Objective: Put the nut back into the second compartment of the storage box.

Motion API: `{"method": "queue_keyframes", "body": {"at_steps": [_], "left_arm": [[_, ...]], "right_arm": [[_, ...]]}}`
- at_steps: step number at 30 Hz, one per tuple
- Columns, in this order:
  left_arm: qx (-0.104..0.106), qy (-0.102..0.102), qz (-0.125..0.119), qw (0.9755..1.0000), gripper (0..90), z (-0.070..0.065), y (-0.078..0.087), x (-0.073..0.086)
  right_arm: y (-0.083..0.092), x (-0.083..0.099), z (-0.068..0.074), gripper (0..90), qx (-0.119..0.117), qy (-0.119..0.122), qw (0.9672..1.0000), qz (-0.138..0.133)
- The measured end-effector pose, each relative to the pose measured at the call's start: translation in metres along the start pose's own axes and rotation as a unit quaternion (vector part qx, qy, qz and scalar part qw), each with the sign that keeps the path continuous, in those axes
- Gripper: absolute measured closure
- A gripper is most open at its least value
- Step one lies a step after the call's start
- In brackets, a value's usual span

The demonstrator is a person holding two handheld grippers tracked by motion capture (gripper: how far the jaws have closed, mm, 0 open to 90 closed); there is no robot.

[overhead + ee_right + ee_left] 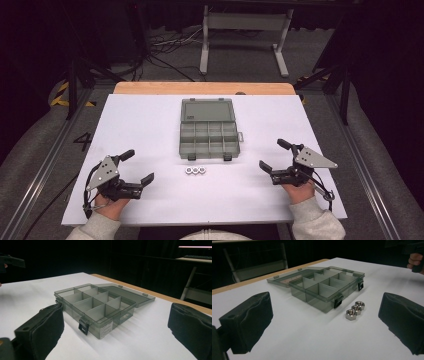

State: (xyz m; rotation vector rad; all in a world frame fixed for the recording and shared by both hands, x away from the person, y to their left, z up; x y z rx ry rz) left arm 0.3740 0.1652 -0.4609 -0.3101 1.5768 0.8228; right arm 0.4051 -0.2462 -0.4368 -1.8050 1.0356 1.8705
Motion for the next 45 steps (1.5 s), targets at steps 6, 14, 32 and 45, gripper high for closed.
{"method": "queue_keyframes", "body": {"at_steps": [6,14,32,45], "left_arm": [[0.001,-0.010,0.004,0.9999,0.3,-0.004,-0.002,0.000],[0.004,-0.005,0.003,1.0000,0.3,-0.002,-0.001,0.000],[0.001,-0.008,0.012,0.9999,0.3,-0.002,-0.002,0.001],[0.002,-0.006,0.015,0.9999,0.3,-0.002,-0.003,0.001]], "right_arm": [[0.002,-0.001,-0.001,0.5,0.001,0.000,1.0000,-0.004],[-0.005,-0.003,0.002,0.3,-0.007,-0.013,0.9999,0.006],[-0.059,-0.046,0.054,0.4,-0.095,0.012,0.9954,0.009],[-0.088,-0.068,0.078,2.2,-0.161,0.062,0.9827,0.068]]}}
Point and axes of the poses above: each handheld gripper's, and its own axes: y roughly backward along the jaws, x roughly out of its underside, z roughly to its left, the point moved 8 cm from there along -y, roughly forward along the jaws, and after that the axes turned 6 degrees about z, right-handed, at the moved point
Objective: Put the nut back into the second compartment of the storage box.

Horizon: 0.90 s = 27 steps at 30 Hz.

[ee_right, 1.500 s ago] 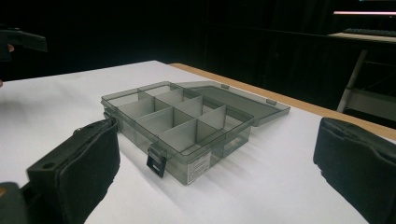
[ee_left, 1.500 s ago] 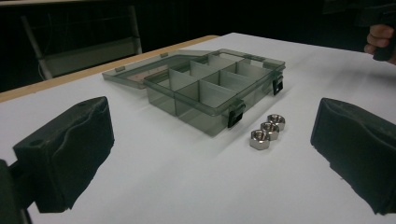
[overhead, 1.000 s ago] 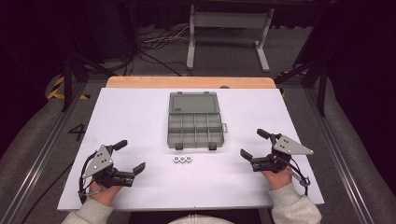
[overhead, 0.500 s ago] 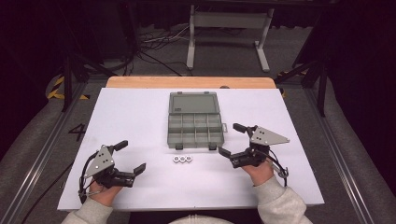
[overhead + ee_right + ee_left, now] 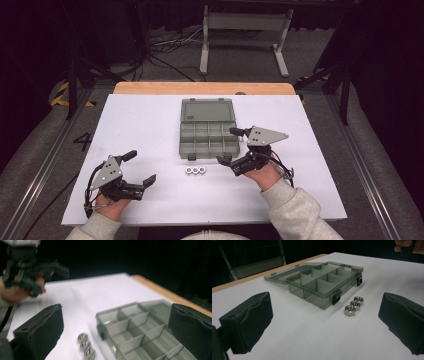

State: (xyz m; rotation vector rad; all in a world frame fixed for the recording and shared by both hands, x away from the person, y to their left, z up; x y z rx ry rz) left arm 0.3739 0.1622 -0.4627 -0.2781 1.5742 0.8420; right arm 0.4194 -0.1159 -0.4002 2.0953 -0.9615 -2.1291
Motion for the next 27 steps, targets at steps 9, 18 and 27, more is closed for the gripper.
{"method": "queue_keyframes", "body": {"at_steps": [9,18,27], "left_arm": [[0.002,0.000,0.006,1.0000,0.3,0.000,-0.001,0.002],[0.003,-0.001,0.013,0.9999,0.3,-0.001,-0.003,0.003],[0.003,0.001,0.013,0.9999,0.3,0.000,-0.004,0.003]], "right_arm": [[-0.023,-0.001,0.004,9.3,-0.042,0.029,0.9853,0.163],[-0.038,0.002,0.006,11.2,-0.066,0.041,0.9611,0.265],[-0.054,0.005,0.005,12.0,-0.060,0.069,0.9407,0.327]]}}
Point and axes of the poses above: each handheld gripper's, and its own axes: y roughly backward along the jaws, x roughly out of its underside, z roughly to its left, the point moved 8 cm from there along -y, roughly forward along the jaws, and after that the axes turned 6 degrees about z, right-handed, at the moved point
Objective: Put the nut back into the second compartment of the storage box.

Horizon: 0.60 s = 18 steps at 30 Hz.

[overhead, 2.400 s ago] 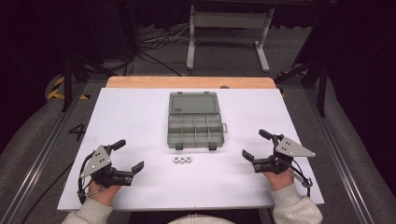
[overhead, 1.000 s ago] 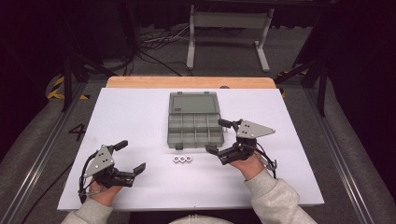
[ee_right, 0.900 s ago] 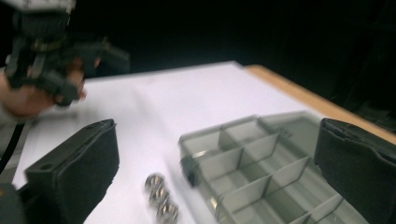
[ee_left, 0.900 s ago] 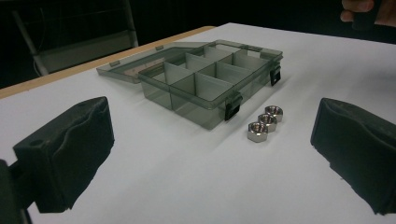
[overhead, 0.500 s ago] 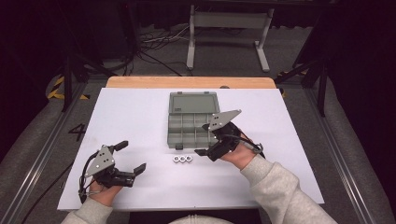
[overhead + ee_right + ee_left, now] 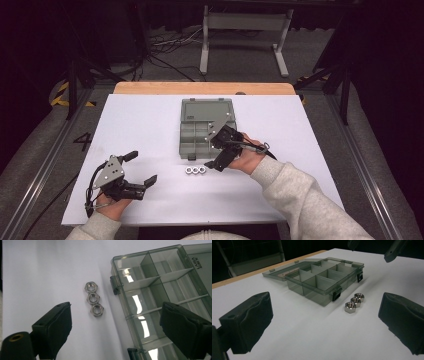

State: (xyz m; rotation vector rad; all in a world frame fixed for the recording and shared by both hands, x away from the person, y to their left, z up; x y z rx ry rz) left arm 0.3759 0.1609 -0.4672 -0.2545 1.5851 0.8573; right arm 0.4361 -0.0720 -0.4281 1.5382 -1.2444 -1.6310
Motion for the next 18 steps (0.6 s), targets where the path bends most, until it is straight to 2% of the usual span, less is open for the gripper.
{"method": "queue_keyframes", "body": {"at_steps": [3,4,6,11,15,18], "left_arm": [[0.000,0.000,-0.002,1.0000,0.3,0.000,0.000,0.000],[0.000,0.001,-0.002,1.0000,0.3,0.000,0.000,0.000],[0.001,0.000,0.000,1.0000,0.3,0.001,0.000,0.000],[-0.003,-0.002,-0.001,1.0000,0.3,0.001,0.000,0.000],[0.000,0.002,-0.001,1.0000,0.3,0.000,0.000,0.000],[-0.001,0.000,-0.001,1.0000,0.4,0.001,0.001,0.000]], "right_arm": [[-0.005,-0.001,0.000,14.2,0.000,0.002,0.9997,0.026],[-0.007,-0.001,0.000,15.1,-0.001,0.012,0.9995,0.030],[-0.012,-0.001,0.002,16.1,-0.002,0.010,0.9987,0.049],[-0.029,0.002,0.008,20.1,-0.014,0.024,0.9956,0.090],[-0.038,0.002,0.011,24.0,-0.025,0.021,0.9949,0.095],[-0.044,0.002,0.013,31.9,-0.031,0.025,0.9939,0.103]]}}
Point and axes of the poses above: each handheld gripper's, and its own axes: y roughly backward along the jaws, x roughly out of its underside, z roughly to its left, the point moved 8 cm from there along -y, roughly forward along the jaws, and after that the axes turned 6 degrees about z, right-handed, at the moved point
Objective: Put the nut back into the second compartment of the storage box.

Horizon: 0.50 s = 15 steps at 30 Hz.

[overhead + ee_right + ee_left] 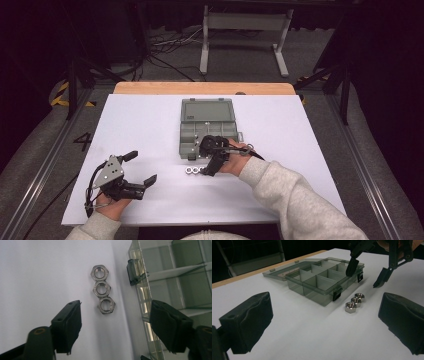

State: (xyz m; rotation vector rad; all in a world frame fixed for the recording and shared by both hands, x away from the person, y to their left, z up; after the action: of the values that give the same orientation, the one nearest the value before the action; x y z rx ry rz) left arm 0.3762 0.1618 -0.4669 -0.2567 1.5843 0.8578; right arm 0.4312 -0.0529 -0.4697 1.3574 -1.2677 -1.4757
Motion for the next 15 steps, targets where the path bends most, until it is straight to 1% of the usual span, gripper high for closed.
{"method": "queue_keyframes", "body": {"at_steps": [2,3,4,6,7,8,10,11,12,14,15], "left_arm": [[0.000,0.000,0.000,1.0000,0.4,0.000,0.000,0.000],[0.000,0.000,0.000,1.0000,0.4,0.000,0.000,0.000],[-0.001,-0.002,-0.001,1.0000,0.4,0.001,0.000,0.000],[-0.001,-0.002,-0.001,1.0000,0.4,0.001,0.000,0.000],[0.000,0.001,0.000,1.0000,0.4,0.000,0.000,0.000],[0.000,0.000,0.000,1.0000,0.4,0.000,0.000,0.000],[0.001,0.000,0.002,1.0000,0.4,0.000,0.000,0.000],[0.001,0.000,0.002,1.0000,0.4,0.000,0.000,0.000],[0.001,0.000,0.001,1.0000,0.4,0.000,0.000,0.000],[0.002,0.002,0.002,1.0000,0.5,0.000,0.000,0.000],[0.000,-0.001,0.001,1.0000,0.5,0.000,0.000,0.000]], "right_arm": [[-0.004,0.000,0.002,37.3,-0.007,0.005,0.9999,0.006],[-0.004,0.000,0.002,37.3,-0.007,0.005,0.9999,0.006],[-0.010,0.000,0.003,41.8,-0.010,0.008,0.9998,0.014],[-0.014,0.001,0.005,44.5,-0.016,0.010,0.9997,0.018],[-0.017,0.000,0.005,45.4,-0.016,0.004,0.9997,0.021],[-0.019,0.001,0.005,46.3,-0.020,0.007,0.9995,0.023],[-0.023,0.001,0.006,49.6,-0.025,0.004,0.9993,0.027],[-0.024,0.001,0.005,51.0,-0.025,0.006,0.9992,0.030],[-0.026,0.001,0.005,52.5,-0.025,0.002,0.9992,0.030],[-0.027,0.001,0.004,53.7,-0.024,0.006,0.9992,0.031],[-0.028,0.000,0.004,56.4,-0.025,0.004,0.9992,0.031]]}}
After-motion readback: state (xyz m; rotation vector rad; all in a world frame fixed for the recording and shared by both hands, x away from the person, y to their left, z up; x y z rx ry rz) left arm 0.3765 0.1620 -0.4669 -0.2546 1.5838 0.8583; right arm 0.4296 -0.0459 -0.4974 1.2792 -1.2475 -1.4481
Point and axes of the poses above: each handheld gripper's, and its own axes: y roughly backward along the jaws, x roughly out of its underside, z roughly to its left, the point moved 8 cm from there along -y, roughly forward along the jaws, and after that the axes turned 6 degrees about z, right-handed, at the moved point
